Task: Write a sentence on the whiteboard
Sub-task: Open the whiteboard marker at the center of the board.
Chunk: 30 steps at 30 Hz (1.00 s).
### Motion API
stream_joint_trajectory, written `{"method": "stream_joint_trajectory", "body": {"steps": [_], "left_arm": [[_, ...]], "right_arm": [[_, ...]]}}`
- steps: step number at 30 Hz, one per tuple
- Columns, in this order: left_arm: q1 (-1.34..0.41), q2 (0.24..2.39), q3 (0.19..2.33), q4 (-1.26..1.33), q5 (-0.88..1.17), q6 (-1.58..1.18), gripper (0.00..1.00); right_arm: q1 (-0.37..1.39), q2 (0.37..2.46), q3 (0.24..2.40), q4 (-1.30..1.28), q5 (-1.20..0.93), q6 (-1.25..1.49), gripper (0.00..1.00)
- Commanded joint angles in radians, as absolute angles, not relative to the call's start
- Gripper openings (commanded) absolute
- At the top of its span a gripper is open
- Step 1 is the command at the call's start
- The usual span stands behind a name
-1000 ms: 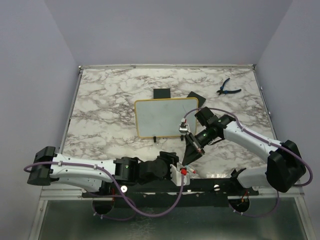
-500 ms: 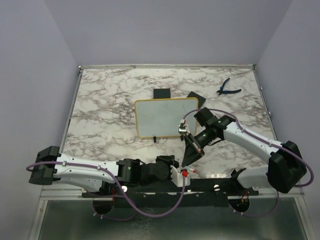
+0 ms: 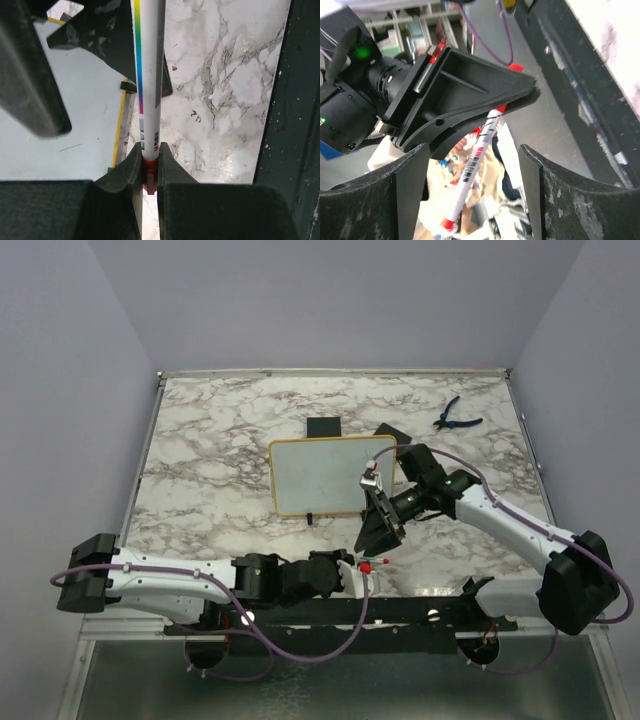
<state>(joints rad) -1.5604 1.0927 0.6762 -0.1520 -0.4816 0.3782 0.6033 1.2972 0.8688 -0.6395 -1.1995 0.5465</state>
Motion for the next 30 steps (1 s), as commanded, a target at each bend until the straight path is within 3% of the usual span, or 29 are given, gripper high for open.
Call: {"method": "stream_joint_trajectory", "body": {"steps": [1, 10, 16, 23, 30], "left_arm": [[-1.509, 1.033, 0.689, -0.150, -0.399, 0.237, 0.00], [-1.244, 0.948, 0.684, -0.081, -0.119, 0.051, 0.00], [-1.036, 0.974, 0.709, -0.005, 0.128, -0.086, 0.00], [-0.792, 1.046, 0.708, 0.242, 0.555, -0.301, 0.00], [-0.752, 1.126, 0.723, 0.282, 0.780, -0.365, 0.00]], "right_arm": [[0.503, 1.263, 0.892, -0.515, -1.125, 0.644, 0.77], [0.233, 1.133, 0.837, -0.220, -0.972, 0.790, 0.82], [0.232, 0.996, 0.724, 0.088, -0.863, 0.842, 0.83], [0.236, 0.854, 0.623, 0.357, -0.851, 0.877, 0.85], [0.385, 0.843, 0.604, 0.453, -0.789, 0.865, 0.76]]}}
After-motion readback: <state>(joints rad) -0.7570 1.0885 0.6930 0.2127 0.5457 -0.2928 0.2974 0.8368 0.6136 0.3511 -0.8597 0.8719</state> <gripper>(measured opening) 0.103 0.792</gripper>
